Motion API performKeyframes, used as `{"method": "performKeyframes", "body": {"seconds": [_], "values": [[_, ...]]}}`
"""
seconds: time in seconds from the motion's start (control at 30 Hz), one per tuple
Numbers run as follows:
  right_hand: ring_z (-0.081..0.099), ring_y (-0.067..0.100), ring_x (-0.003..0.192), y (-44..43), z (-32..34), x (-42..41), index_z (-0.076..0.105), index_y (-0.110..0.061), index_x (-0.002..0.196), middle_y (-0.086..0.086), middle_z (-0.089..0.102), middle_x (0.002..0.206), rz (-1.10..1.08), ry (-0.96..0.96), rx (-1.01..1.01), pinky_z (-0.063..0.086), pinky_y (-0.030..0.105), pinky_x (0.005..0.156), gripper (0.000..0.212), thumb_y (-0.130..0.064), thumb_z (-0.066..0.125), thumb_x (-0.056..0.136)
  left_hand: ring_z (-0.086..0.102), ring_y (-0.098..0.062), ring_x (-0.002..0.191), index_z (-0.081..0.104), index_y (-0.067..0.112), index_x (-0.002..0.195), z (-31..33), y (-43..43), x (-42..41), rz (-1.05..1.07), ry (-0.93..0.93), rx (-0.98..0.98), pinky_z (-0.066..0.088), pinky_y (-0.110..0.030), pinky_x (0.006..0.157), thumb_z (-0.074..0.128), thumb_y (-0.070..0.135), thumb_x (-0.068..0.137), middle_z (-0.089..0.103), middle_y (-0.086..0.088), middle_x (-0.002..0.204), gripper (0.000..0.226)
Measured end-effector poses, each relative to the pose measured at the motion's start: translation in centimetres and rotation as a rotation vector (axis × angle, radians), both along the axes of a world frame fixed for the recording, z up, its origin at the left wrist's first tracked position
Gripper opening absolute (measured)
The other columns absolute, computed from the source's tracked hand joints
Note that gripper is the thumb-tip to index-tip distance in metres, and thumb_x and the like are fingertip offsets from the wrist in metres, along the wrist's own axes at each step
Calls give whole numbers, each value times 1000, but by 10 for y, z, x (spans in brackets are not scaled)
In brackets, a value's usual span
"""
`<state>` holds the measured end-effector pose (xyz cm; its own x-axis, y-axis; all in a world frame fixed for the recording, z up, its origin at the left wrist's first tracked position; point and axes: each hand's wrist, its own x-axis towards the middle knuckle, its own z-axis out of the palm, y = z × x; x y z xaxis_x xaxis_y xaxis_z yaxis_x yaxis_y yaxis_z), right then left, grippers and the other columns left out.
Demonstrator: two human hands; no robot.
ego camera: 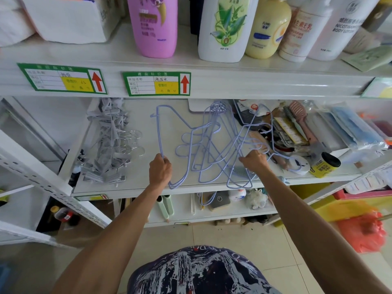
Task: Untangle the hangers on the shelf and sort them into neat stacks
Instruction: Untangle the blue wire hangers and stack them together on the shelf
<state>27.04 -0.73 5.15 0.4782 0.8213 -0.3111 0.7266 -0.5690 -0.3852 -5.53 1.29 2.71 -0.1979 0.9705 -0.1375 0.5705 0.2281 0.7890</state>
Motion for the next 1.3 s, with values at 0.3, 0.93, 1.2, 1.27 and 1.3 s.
{"method": "performKeyframes", "body": {"seconds": [0.3,0.93,1.2,1.27,1.3], "values": [[56,40,105,-12,-7,1,54,-1,107,26,62,111,29,-133,93,42,39,76,32,-30,40,103,61,-42,99,59,0,108,-2,7,-17,9,173,-17,46,-45,83,37,22,102,65,-23,106,32],[52,33,70,-14,31,58,56,-8,90,16,60,85,-94,-330,284,43,36,62,30,-34,45,101,59,-43,100,58,1,105,-9,10,-17,121,166,-53,43,-43,80,39,20,101,63,-25,110,27],[56,34,72,-12,34,76,60,-6,88,18,61,86,-214,-273,309,45,36,61,24,-25,48,95,58,-42,107,48,1,120,-9,23,-15,-57,516,-125,48,-44,83,43,13,96,55,-25,119,28],[57,34,72,-12,31,78,59,-7,86,17,62,84,-221,-250,318,44,35,59,24,-27,48,95,54,-42,108,47,1,121,-11,24,-12,-89,610,-105,49,-45,83,46,13,94,51,-27,121,30],[57,34,71,-12,29,79,59,-8,84,17,62,83,-218,-240,321,43,34,57,25,-27,48,95,53,-42,109,46,1,122,-11,25,-10,-90,638,-108,49,-45,84,47,14,93,50,-27,122,32]]}}
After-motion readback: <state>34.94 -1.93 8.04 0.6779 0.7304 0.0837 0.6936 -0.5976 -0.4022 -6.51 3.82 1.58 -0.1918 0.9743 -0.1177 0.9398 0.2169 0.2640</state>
